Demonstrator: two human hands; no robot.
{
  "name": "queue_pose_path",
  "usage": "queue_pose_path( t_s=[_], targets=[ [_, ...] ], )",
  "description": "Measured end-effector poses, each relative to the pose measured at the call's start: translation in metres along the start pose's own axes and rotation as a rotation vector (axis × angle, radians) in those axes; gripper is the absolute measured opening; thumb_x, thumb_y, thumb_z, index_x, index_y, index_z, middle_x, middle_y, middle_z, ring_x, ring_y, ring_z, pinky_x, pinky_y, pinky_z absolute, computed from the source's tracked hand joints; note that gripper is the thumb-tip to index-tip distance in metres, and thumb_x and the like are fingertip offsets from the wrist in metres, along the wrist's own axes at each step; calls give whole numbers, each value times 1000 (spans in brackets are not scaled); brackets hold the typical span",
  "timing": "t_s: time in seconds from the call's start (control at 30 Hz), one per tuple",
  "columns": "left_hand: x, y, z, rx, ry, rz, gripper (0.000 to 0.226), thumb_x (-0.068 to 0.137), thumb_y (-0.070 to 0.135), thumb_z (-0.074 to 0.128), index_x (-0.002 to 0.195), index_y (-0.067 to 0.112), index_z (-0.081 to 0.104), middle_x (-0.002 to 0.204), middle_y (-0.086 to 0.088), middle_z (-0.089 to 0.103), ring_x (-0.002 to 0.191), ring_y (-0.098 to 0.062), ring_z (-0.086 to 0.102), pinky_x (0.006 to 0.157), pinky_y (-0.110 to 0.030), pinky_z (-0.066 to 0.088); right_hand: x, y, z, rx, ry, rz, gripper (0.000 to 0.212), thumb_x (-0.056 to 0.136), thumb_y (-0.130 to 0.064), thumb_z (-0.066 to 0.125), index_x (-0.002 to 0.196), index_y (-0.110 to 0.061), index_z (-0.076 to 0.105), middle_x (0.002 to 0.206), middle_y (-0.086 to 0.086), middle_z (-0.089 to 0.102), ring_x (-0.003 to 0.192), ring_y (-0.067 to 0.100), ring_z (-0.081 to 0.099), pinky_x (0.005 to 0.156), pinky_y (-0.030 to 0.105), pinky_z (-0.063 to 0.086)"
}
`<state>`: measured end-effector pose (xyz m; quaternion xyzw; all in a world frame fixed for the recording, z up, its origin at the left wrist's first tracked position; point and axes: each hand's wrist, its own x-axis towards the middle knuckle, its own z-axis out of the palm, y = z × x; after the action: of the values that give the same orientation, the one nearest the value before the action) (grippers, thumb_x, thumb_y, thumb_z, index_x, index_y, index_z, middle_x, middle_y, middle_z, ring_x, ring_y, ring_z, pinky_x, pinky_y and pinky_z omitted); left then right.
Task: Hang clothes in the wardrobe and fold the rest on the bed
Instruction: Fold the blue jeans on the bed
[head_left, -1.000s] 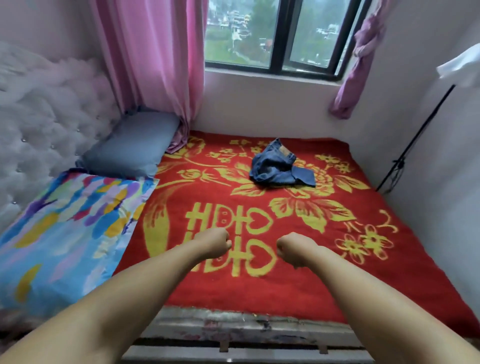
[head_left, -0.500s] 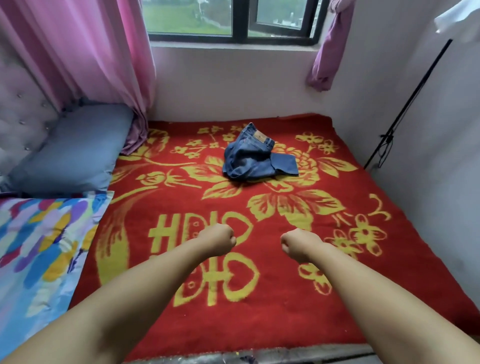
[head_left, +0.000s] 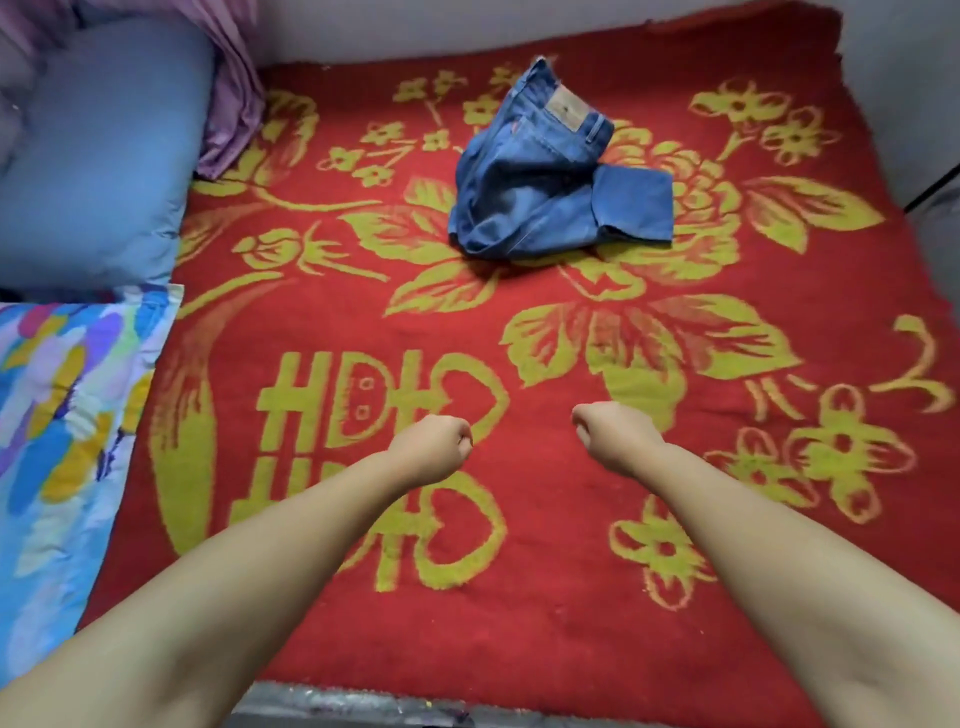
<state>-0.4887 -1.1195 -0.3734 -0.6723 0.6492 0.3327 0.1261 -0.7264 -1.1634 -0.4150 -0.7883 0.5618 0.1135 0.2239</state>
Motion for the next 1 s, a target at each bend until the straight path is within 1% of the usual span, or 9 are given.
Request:
queue_pose_path(
  t_s=[0.07,0.27,0.4,0.53,0.63,0.73,0.83,0.93,1.0],
  targets=[
    [29,-8,8,-21,-26,-11,31,98,20,37,116,17,61,71,9,57,45,-7,42,41,-22,29,30,8,19,79,1,-4,29,99,-22,38,117,-15,60,117,6,59,106,28,57,74,35,47],
    [152,-29,9,-30,21,50,30,97,18,40,118,19,61,111,-4,67,58,-8,51,52,-24,38,137,35,76,179,107,59,39,97,-23,44,134,-17,51,137,9,47,128,28,41,99,42,39],
    [231,-25,0,-26,94,83,39,95,16,39,132,20,51,119,-7,62,82,-21,55,68,-30,43,202,48,111,294,-86,199,60,101,-41,34,154,-27,7,162,0,-7,148,21,-9,115,55,-1],
    [298,-16,-4,80,221,97,55,93,20,47,145,19,32,137,-12,43,123,-31,44,96,-45,42,206,54,160,61,77,190,63,98,-53,14,149,-33,-16,156,-7,-28,142,14,-30,108,52,-25],
    [345,-10,-16,131,453,136,69,91,23,52,151,15,19,153,-14,22,140,-31,24,108,-44,29,209,53,170,-13,212,178,62,94,-53,8,149,-30,-7,156,-5,-20,142,11,-25,111,51,-23],
    [393,-6,-34,230,585,107,80,91,28,56,153,11,8,159,-14,9,146,-27,9,116,-44,14,213,51,169,-3,341,166,63,91,-46,24,149,-23,25,159,4,16,146,19,5,114,53,-10],
    [435,-4,-52,258,454,8,71,92,33,55,148,9,19,147,-15,34,138,-30,30,116,-48,15,213,50,170,-18,364,154,63,88,-43,30,147,-21,32,156,7,26,143,22,15,112,57,1],
    [456,-1,-60,284,471,73,30,97,24,48,118,4,46,120,-21,55,114,-39,50,90,-48,39,215,53,170,-48,373,159,64,86,-43,32,146,-20,34,154,8,30,142,23,19,110,59,7],
    [456,-1,-58,297,520,133,25,99,26,44,109,3,49,112,-24,60,104,-42,55,72,-45,36,215,54,170,-60,370,159,64,86,-43,33,145,-20,36,154,8,32,142,23,19,110,59,7]
  ],
)
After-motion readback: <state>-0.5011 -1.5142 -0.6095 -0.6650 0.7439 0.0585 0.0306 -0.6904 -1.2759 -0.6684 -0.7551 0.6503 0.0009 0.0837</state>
